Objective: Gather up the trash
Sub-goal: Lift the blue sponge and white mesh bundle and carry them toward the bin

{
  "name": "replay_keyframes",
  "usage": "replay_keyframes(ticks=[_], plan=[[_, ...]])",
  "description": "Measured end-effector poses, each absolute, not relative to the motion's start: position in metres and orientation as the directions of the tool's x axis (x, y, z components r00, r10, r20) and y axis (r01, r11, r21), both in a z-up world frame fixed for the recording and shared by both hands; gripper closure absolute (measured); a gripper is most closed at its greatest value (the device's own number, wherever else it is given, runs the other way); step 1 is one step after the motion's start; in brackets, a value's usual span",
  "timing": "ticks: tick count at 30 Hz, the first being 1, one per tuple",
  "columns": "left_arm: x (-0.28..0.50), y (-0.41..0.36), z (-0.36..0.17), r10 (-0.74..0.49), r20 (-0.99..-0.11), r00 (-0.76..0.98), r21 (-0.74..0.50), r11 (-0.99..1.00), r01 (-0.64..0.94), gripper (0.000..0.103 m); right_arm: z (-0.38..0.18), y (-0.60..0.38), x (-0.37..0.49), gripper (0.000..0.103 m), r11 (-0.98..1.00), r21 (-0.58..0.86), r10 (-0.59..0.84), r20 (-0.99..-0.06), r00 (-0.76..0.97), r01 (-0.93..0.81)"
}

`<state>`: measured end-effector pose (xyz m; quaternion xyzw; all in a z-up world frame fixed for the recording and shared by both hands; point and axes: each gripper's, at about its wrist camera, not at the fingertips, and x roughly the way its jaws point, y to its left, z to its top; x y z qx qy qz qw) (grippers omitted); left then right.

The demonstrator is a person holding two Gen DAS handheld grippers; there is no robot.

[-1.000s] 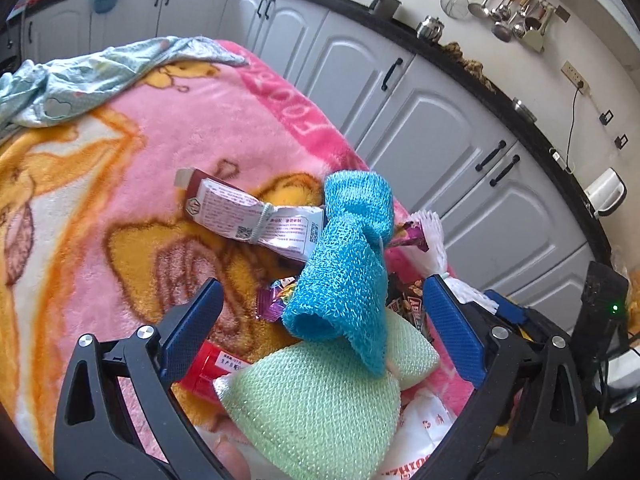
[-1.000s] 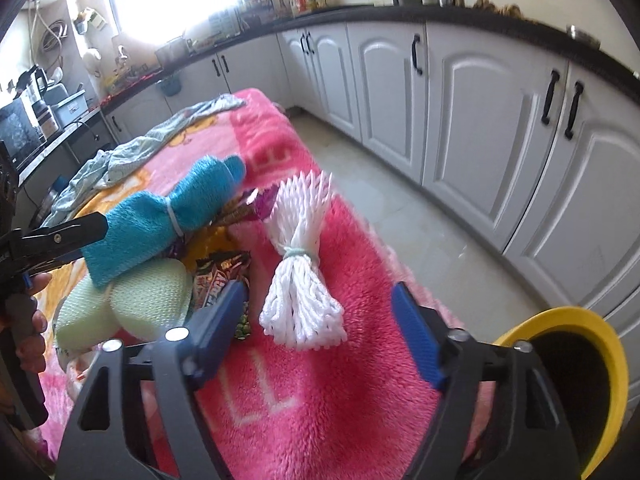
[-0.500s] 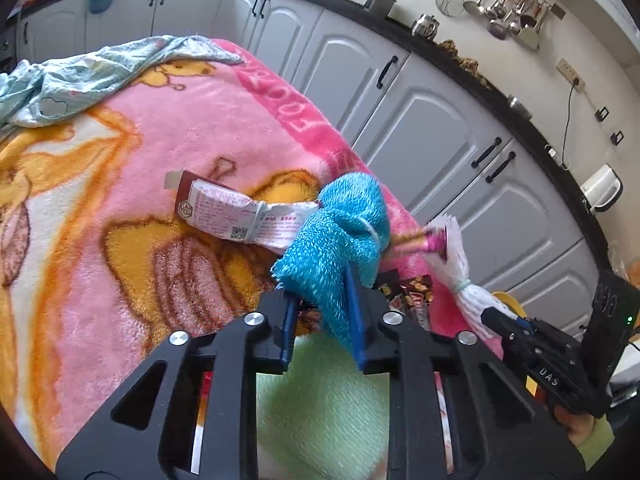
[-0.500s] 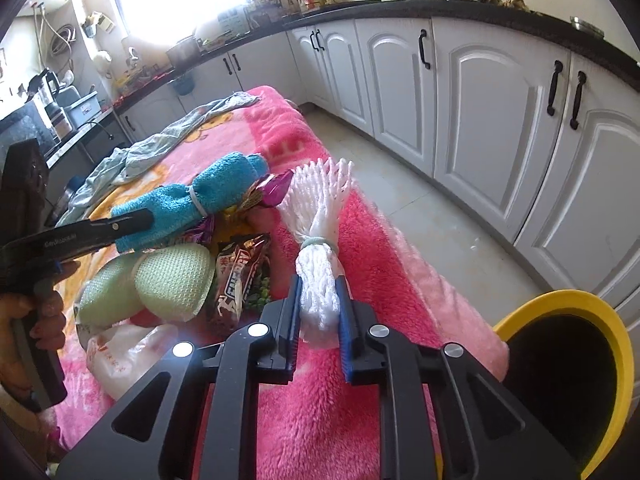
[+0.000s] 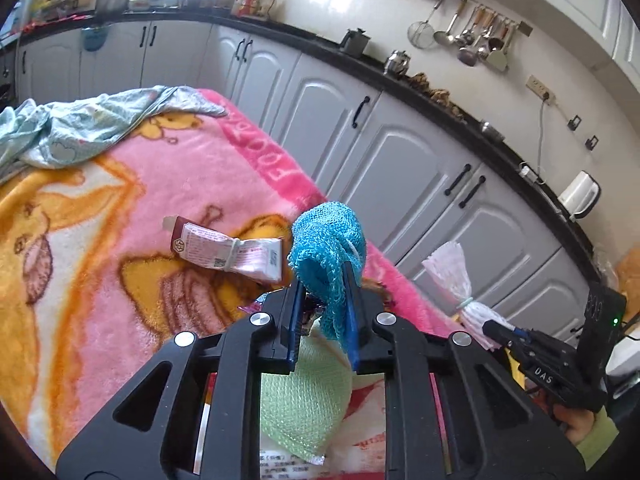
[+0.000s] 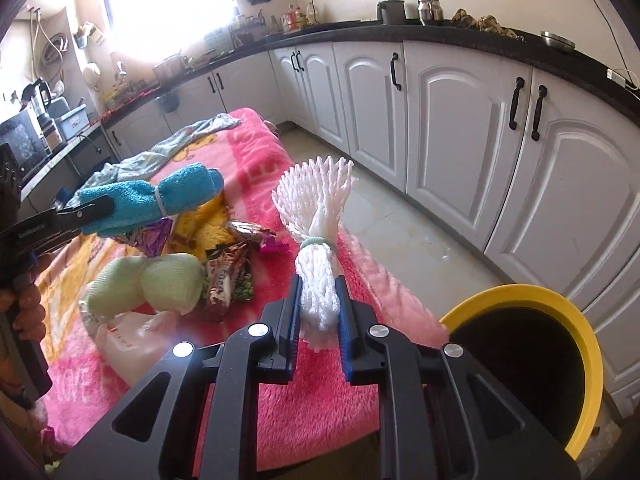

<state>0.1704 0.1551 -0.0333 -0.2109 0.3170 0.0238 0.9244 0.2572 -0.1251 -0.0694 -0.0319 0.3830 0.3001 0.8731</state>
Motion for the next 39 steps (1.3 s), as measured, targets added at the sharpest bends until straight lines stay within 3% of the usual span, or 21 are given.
replay_keyframes(ticks=[7,19,22,27,39], plan=[[0.163,0.16,-0.027,-0.134,-0.582,0.802,-0.429,0.888,-0.163,0.089,-0.059,-0.128,0.245,0.087,0.801,0.183,0.525,-0.673,0.521,-0.571],[0.145,0.184,-0.04,-0.08,-0.61,0.789,-0.424,0.873,-0.24,0.089,-0.051,-0.124,0.232,0.087,0.776,0.194,0.553,-0.665,0.501,-0.6],[0.145,0.19,-0.039,-0.077,-0.612,0.787,-0.429,0.868,-0.249,0.081,-0.05,-0.123,0.229,0.087,0.771,0.197,0.56,-0.662,0.498,-0.606],[0.146,0.193,-0.037,-0.052,-0.636,0.77,-0.383,0.888,-0.256,0.097,-0.048,-0.122,0.225,0.087,0.767,0.201,0.567,-0.658,0.496,-0.609],[0.132,0.157,0.014,-0.098,-0.519,0.849,-0.394,0.909,-0.136,0.1,-0.017,-0.149,0.211,0.087,0.772,0.213,0.591,-0.587,0.553,-0.6]])
